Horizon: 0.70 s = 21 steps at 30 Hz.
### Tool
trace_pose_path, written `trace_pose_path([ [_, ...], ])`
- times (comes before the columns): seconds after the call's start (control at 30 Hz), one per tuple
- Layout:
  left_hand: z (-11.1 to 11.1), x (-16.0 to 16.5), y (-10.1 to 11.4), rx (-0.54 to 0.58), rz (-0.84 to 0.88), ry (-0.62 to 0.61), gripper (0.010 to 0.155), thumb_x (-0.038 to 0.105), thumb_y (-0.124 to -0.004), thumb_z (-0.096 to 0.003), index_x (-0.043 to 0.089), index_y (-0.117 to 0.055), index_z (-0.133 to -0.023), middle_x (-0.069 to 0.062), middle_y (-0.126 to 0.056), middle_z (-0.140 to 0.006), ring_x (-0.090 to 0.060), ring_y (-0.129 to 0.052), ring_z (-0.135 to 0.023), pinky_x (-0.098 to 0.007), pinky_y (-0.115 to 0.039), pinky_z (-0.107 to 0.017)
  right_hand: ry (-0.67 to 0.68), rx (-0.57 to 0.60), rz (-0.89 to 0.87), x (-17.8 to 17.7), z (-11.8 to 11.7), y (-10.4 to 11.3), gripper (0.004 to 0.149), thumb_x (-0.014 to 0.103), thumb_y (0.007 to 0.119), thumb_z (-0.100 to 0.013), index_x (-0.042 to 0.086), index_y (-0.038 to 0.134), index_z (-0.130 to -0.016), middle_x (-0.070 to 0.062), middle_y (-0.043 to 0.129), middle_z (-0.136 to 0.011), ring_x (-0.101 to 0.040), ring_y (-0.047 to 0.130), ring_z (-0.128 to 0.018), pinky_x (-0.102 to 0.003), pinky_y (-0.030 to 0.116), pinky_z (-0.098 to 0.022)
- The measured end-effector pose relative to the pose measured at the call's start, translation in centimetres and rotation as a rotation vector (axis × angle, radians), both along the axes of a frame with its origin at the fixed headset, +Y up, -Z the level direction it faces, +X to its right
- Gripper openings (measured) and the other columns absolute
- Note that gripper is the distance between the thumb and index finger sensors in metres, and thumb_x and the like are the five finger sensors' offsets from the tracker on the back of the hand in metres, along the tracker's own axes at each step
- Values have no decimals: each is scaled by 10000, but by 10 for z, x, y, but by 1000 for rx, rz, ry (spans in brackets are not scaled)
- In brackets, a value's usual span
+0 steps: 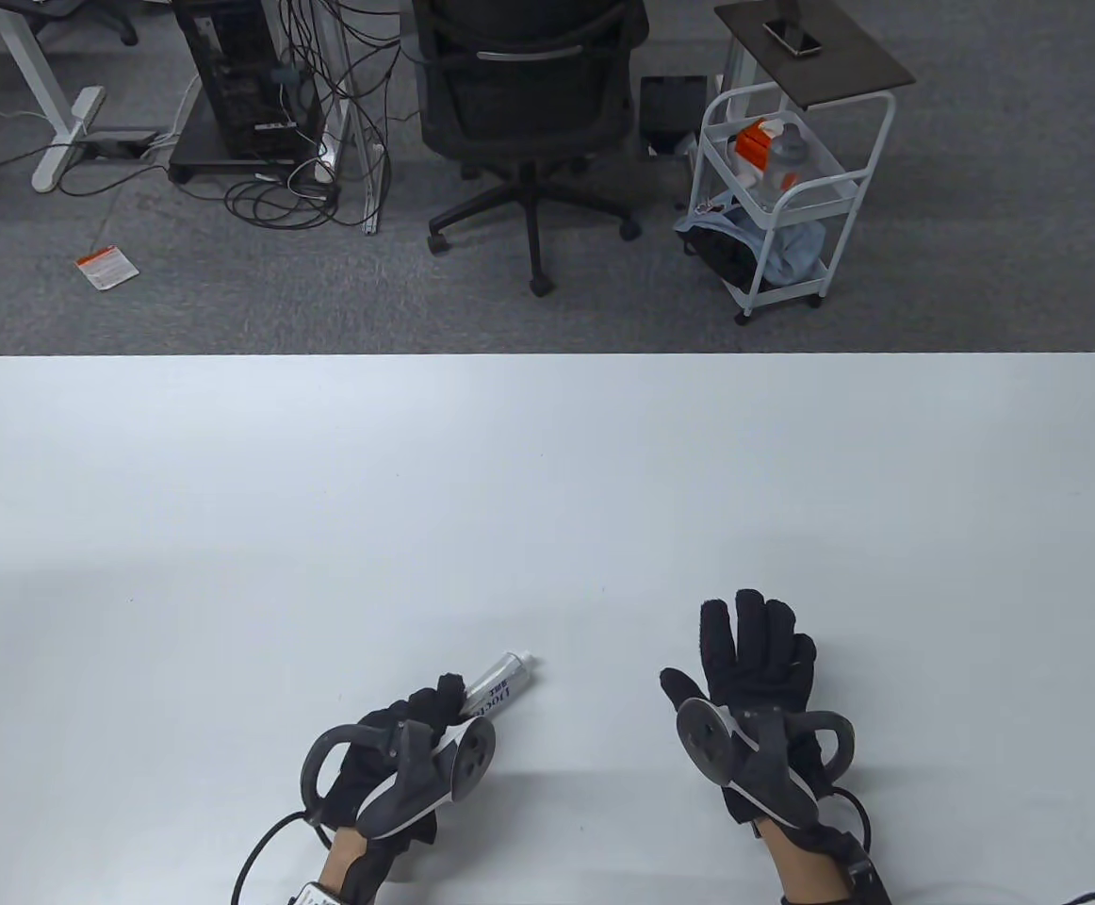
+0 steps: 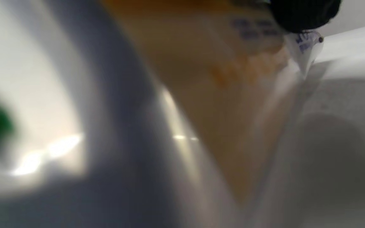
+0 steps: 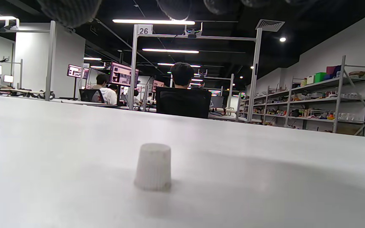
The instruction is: Unscrew tube cap from toothpaste tube
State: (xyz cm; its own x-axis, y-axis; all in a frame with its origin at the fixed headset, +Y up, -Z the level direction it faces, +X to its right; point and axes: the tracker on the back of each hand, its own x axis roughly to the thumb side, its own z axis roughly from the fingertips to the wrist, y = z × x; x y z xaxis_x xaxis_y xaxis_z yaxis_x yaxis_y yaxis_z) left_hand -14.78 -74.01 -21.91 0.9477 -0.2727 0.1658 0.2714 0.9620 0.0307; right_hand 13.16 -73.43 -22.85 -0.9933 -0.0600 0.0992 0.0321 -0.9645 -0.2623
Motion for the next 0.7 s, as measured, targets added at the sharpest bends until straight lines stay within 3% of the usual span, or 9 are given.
trace_pose_path([
  [0.27, -5, -5, -3, 24, -80, 65, 471, 465, -742, -496, 383, -712, -959, 62, -948, -854, -80, -1047, -675, -304, -928, -502, 24, -71, 5, -1, 0, 1, 852, 543, 567, -542, 74, 177, -1135, -305, 28, -1149, -590, 33, -1021, -765, 222, -704],
  [0.43, -3, -5, -1, 17, -69, 38, 514, 517, -679, -512, 372, -666, -1005, 101, -898, -940, -103, -992, -823, -387, -872, -627, 44, -101, -16, 0, -1, 1, 851, 548, 563, -541, 80, 171, -1134, -308, 11, -1142, -593, 22, -1015, -768, 217, -701],
  [0.5, 0, -4, 0, 44, -29, -5, 695, 600, -599, -500, 341, -445, -1127, 40, -658, -1174, -242, -731, -1097, -559, -689, -773, 48, -110, -20, 0, -1, 1, 853, 550, 560, -541, 83, 164, -1134, -306, 3, -1139, -589, 11, -1012, -768, 211, -700],
  [0.53, 1, -4, 1, 54, -19, -18, 741, 623, -574, -495, 336, -372, -1148, 23, -561, -1224, -288, -627, -1147, -602, -623, -795, 50, -114, -22, 0, -2, 0, 853, 551, 560, -540, 85, 160, -1133, -305, -4, -1138, -590, 6, -1009, -769, 209, -699],
  [0.7, 6, -6, 6, 58, 31, -57, 839, 694, -481, -479, 324, -182, -1169, -49, -242, -1293, -417, -311, -1196, -714, -421, -806, 61, -136, -25, 0, -3, -1, 854, 552, 559, -541, 87, 153, -1131, -304, -19, -1131, -589, -9, -1002, -769, 204, -697],
])
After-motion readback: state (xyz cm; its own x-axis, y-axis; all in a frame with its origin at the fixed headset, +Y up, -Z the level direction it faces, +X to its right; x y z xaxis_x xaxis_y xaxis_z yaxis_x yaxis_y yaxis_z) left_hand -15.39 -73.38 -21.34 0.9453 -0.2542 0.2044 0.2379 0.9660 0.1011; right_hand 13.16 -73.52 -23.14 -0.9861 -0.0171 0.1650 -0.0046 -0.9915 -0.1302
